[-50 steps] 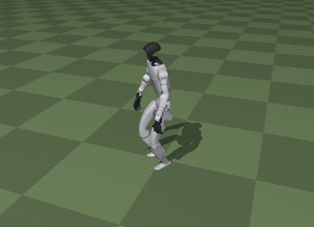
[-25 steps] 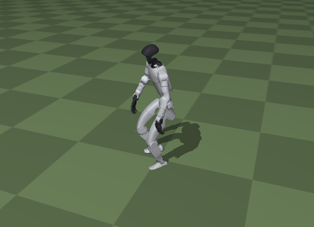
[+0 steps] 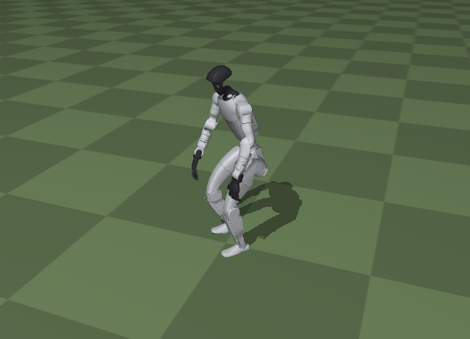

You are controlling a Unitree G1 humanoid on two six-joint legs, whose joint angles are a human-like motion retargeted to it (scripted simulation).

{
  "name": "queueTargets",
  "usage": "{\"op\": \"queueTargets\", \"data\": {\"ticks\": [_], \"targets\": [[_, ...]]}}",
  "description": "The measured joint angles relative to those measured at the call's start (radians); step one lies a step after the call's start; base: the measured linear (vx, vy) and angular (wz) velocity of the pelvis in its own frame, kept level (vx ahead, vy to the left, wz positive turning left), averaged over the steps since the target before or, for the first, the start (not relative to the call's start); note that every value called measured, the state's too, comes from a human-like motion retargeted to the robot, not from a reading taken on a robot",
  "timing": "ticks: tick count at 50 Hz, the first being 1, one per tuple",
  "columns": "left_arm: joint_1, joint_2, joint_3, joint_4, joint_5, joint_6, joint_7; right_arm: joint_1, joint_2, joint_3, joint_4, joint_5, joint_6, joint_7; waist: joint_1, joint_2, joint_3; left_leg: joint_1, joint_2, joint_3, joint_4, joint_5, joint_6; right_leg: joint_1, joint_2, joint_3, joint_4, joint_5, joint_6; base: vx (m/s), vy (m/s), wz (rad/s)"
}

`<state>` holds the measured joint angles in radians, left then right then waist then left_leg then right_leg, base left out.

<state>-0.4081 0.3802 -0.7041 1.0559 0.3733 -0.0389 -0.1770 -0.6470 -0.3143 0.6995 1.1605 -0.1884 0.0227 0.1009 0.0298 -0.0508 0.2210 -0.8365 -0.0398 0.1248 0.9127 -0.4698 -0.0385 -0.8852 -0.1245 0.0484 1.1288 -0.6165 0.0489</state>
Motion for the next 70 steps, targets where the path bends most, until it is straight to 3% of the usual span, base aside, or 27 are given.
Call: {"op": "queueTargets", "data": {"ticks": [6, 12, 22, 32, 43, 60, 70], "targets": [[-0.019, -0.014, -0.022, -0.033, 0.013, 0.004, 0.014, -0.015, -0.020, 0.007, 0.024, -0.019, 0.009, -0.023, 0.007, 0.069, 0.014, 0.071, 0.115, 0.089, 0.244, -0.110, 0.015, -0.033, 0.014, -0.043, 0.002, 0.030, -0.003, -0.12, -0.05, 0.15], [-0.030, -0.030, -0.037, -0.079, 0.000, 0.011, 0.019, -0.032, -0.040, 0.003, 0.038, -0.020, 0.016, -0.036, -0.005, 0.127, 0.029, 0.197, 0.209, 0.137, 0.384, -0.129, 0.026, -0.077, 0.029, -0.073, 0.030, 0.037, -0.027, -0.09, -0.05, 0.20], [-0.076, -0.071, -0.088, -0.114, -0.011, 0.003, 0.035, -0.045, -0.056, 0.003, 0.053, 0.001, 0.007, -0.062, -0.052, 0.166, 0.055, 0.320, 0.248, 0.171, 0.361, -0.136, 0.006, -0.109, 0.010, -0.106, 0.075, 0.035, -0.055, -0.09, -0.03, 0.29], [-0.124, -0.118, -0.145, -0.114, -0.008, -0.013, 0.056, -0.005, -0.041, 0.002, 0.052, 0.037, 0.000, -0.074, -0.089, 0.168, 0.057, 0.348, 0.252, 0.201, 0.285, -0.164, 0.011, -0.093, -0.015, -0.119, 0.052, 0.065, -0.054, -0.06, -0.02, 0.29], [-0.133, -0.146, -0.162, -0.092, 0.005, -0.016, 0.067, 0.033, 0.000, 0.004, 0.060, 0.054, 0.002, -0.076, -0.099, 0.148, 0.059, 0.351, 0.264, 0.172, 0.272, -0.088, -0.011, -0.041, -0.009, -0.125, 0.021, 0.076, -0.073, 0.00, -0.05, 0.22], [-0.109, -0.146, -0.097, -0.089, -0.030, -0.009, 0.085, 0.082, 0.047, 0.025, 0.043, 0.056, -0.013, -0.047, -0.052, 0.104, 0.063, 0.302, 0.283, 0.073, 0.333, 0.057, -0.053, 0.026, 0.010, -0.171, -0.011, 0.055, -0.129, 0.01, -0.08, 0.17], [-0.113, -0.158, -0.050, -0.112, -0.075, -0.002, 0.073, 0.079, 0.034, 0.041, 0.014, 0.039, -0.014, -0.015, -0.044, 0.101, 0.077, 0.247, 0.235, 0.014, 0.366, 0.055, -0.073, 0.005, -0.007, -0.177, 0.016, 0.053, -0.154, -0.02, -0.04, 0.22]]}}
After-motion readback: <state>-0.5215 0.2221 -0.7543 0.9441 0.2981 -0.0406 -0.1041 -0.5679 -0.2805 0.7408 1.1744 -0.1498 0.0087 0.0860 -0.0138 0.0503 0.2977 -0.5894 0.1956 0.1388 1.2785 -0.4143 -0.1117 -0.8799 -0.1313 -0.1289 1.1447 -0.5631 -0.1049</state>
